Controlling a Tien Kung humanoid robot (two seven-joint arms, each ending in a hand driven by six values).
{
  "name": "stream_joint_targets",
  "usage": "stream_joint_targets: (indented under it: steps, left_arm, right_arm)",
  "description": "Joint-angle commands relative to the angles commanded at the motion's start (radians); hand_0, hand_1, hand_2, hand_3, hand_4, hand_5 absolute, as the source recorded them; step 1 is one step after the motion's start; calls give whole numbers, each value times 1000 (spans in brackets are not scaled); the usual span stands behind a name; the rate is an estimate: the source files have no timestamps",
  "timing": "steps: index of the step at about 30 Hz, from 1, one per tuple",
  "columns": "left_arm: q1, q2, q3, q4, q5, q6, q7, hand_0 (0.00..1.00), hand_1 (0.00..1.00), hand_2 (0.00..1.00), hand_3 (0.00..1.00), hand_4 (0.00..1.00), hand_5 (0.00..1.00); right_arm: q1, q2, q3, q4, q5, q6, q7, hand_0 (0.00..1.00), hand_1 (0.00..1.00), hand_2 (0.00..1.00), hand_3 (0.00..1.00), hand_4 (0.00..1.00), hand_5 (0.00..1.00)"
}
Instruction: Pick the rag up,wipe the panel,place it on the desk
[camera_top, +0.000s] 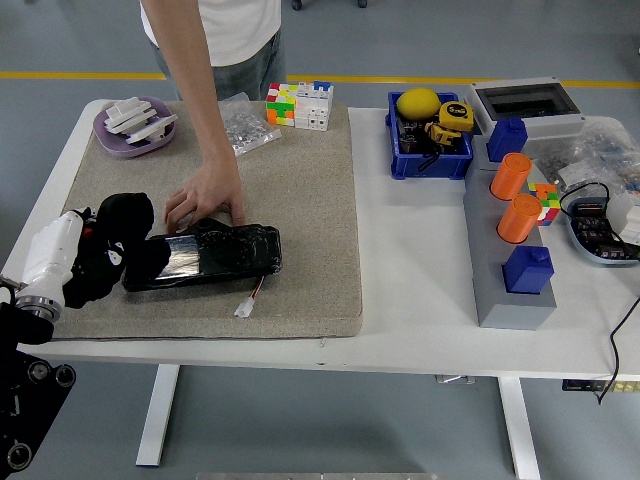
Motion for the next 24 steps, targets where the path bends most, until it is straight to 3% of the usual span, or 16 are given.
stream_joint_targets:
  steps: [8,9,24]
  left_arm:
    - [-6,-1,33,-17,-14,8,-6,282,313,522,502,177,2]
    - [-7,-1,37,-18,-15,9,-6,284,256,519,498,164,2]
    - [-72,-5,195,-4,-32,10,2,283,231,519,501,161,2]
  right_arm:
    - [4,0,26,0,-23,2,2,689,607,581,565,968,413]
    - [4,0,28,0,-24,2,2,689,607,582,565,968,413]
    - [5,-2,34,0,-31,3,3,689,607,582,565,968,413]
